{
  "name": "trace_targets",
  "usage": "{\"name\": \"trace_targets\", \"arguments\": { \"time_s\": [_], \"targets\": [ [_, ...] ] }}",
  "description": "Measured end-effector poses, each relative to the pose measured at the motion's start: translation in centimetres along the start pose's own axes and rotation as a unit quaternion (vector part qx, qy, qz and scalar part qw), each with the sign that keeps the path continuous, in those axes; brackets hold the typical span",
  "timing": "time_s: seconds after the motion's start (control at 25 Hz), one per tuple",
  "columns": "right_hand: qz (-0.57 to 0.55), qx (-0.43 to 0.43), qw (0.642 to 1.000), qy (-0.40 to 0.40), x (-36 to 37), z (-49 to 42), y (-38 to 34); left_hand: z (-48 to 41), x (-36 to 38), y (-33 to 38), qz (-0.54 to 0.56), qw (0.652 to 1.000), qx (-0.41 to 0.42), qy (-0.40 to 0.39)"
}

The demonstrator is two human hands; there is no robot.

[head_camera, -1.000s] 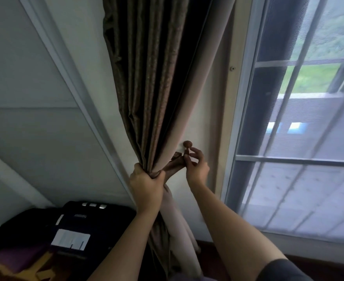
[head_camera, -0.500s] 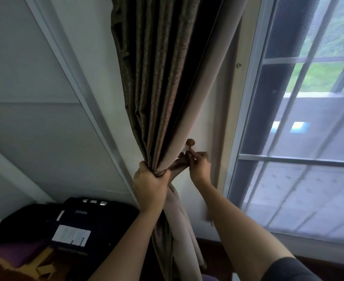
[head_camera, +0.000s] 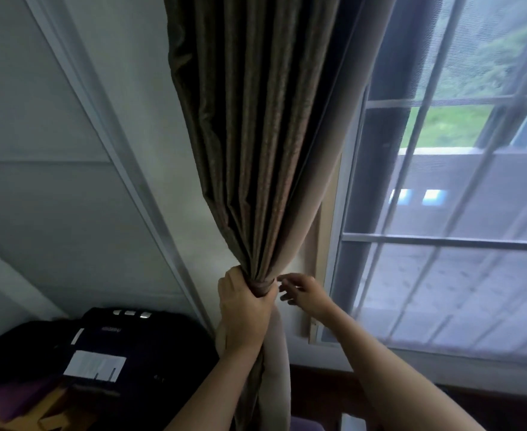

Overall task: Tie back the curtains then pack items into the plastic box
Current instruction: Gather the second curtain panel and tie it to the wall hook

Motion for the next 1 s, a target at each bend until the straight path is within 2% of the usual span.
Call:
{"name": "trace_targets", "arguments": {
  "time_s": [0.08,0.16,0.28,0.36,0.48,0.6,0.72,0.88,1.0],
  "targets": [
    [-0.067,0.002,0.998,0.004,-0.8,2.4,2.1,1.8,1.6,1.0,0.069,0.996,0.031,-0.052],
    [-0.086,0.003,0.996,0.014,-2.3,4.1,4.1,4.1,3.7,0.9,0.143,0.981,0.034,-0.128],
    [-0.001,0.016,0.996,0.088,-4.7,5.9,5.4,6.9,7.3,-1.6,0.143,0.954,-0.091,-0.247],
    [0.065,-0.012,0.99,0.129,-5.2,6.4,4.7,7.8,9.3,-1.9,0.091,0.942,-0.108,-0.304],
    [0.132,-0.057,0.974,0.177,-5.4,6.5,4.0,7.2,10.1,-1.8,0.003,0.95,-0.085,-0.301],
    [0.137,-0.072,0.96,0.233,-6.1,6.6,4.4,6.8,10.4,-2.3,-0.071,0.945,-0.037,-0.316],
    [0.18,-0.091,0.95,0.24,-5.6,6.4,4.9,6.6,10.0,-2.7,-0.138,0.941,-0.031,-0.306],
    [0.155,-0.057,0.953,0.256,-4.9,6.2,5.7,7.1,10.6,-2.8,-0.177,0.943,-0.024,-0.279],
    [0.189,-0.039,0.941,0.278,-4.6,6.2,5.9,7.4,11.5,-2.8,-0.148,0.949,0.001,-0.278]
  ]
}}
Point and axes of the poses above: each hand's wrist, its own z-axis away from the middle knuckle, its own x-axis out of the palm, y = z × x, the point moved 8 cm from there along -z, towards the middle knuckle, and after that the axes turned 5 degrees about x, right-handed, at the moved point
